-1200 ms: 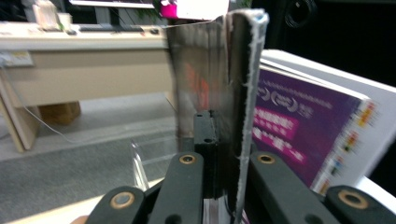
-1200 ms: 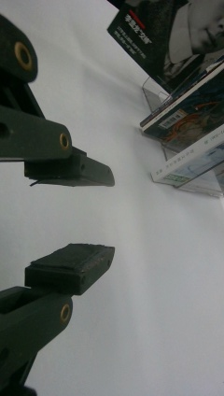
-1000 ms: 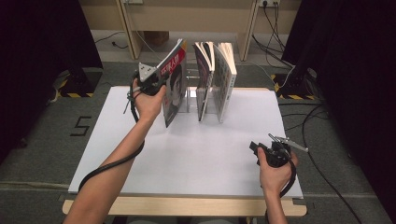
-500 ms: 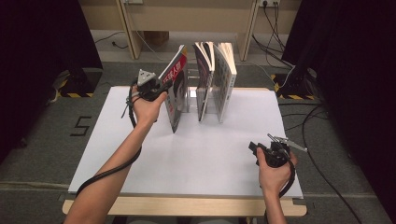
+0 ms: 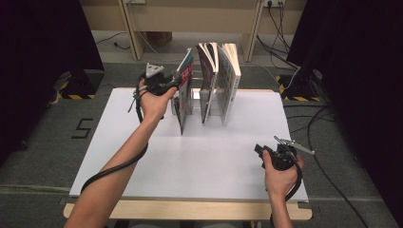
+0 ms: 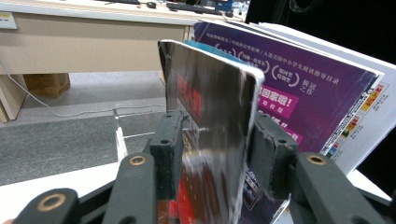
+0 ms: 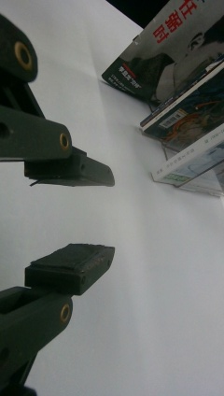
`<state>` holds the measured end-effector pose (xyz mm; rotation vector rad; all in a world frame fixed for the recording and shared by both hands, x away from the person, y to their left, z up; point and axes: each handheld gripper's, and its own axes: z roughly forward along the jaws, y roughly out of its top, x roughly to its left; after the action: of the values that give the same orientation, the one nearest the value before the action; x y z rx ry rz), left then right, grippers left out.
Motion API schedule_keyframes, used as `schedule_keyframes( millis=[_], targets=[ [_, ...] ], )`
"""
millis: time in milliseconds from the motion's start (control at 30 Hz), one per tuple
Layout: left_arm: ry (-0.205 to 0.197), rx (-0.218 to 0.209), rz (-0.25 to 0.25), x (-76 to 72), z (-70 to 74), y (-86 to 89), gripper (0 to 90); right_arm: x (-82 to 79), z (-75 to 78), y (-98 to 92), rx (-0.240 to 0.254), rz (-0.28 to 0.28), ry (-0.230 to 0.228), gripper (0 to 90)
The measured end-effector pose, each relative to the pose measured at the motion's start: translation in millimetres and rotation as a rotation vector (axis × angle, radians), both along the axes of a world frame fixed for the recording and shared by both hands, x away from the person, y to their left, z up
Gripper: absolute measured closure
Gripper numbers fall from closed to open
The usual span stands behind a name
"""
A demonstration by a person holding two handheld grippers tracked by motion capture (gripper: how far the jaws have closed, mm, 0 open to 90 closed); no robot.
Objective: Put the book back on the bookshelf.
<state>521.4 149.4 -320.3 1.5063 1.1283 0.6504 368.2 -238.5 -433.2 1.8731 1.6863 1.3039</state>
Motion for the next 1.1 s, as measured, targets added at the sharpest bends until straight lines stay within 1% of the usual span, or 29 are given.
schedule_keyframes(
  millis=[67,167,200,267,300,400,467,500,533,567,600,667,733,833,900,933,967,1000,1100],
  targets=[
    [0.002,0.01,-0.008,1.4,1.1,-7.3,54.6,-0.8,1.3,-0.7,0.008,-0.005,0.003,59.6],
    [0.01,0.016,-0.018,3.8,1.8,-18.8,50.8,-1.0,1.9,-2.2,0.006,-0.005,-0.002,59.7],
    [0.008,0.018,-0.021,4.2,1.7,-22.5,49.7,-1.0,1.9,-2.1,0.009,-0.007,-0.003,59.7],
    [0.009,0.011,-0.03,4.1,1.0,-29.3,47.8,-1.0,1.7,-3.4,0.009,-0.003,-0.004,59.6],
    [0.006,0.015,-0.039,3.7,0.5,-33.7,46.5,-1.1,1.6,-3.8,0.01,-0.005,-0.003,59.6],
    [0.017,0.02,-0.043,4.1,-1.4,-41.8,44.4,-1.3,1.4,-5.0,0.02,-0.009,0.005,59.6],
    [0.019,0.023,-0.035,4.8,-2.1,-44.0,43.9,-1.4,1.5,-5.7,0.02,-0.01,0.006,59.6],
    [0.018,0.039,-0.011,6.8,-2.7,-46.7,44.0,-1.4,1.4,-5.8,0.021,-0.015,0.001,59.6],
    [0.02,0.039,0.003,8.1,-2.8,-47.8,44.0,-1.6,1.6,-6.0,0.023,-0.015,0.001,59.6],
    [0.02,0.039,0.003,8.1,-2.8,-47.8,44.0,-1.6,1.6,-6.0,0.023,-0.015,0.001,59.6],
    [0.021,0.037,0.02,10.4,-2.4,-48.7,44.0,-1.8,1.9,-6.4,0.023,-0.011,0.001,59.6],
    [0.024,0.048,0.04,14.3,-1.6,-50.5,44.1,-1.7,1.9,-6.7,0.024,-0.014,0.001,59.6],
    [0.031,0.043,0.052,17.3,-1.7,-52.1,44.6,-1.5,1.4,-7.0,0.021,-0.015,0.0,59.6],
    [0.065,0.062,0.074,23.9,-5.1,-53.9,44.3,-1.0,0.3,-7.8,0.017,-0.01,0.0,59.6],
    [0.089,0.064,0.086,28.5,-9.3,-55.0,45.5,-1.0,0.3,-7.9,0.019,-0.01,0.003,59.6],
    [0.089,0.064,0.086,28.5,-9.3,-55.0,45.8,-1.0,0.3,-7.9,0.019,-0.01,0.003,59.6],
    [0.111,0.057,0.09,32.0,-13.0,-56.1,47.2,-1.4,0.7,-7.9,0.023,-0.013,0.005,59.6],
    [0.12,0.052,0.094,33.4,-14.4,-56.7,48.0,-1.5,0.7,-7.8,0.027,-0.015,0.007,59.6],
    [0.125,0.054,0.101,36.5,-16.7,-58.2,51.3,-1.8,1.2,-9.5,0.03,-0.016,0.008,59.6]
  ],
)
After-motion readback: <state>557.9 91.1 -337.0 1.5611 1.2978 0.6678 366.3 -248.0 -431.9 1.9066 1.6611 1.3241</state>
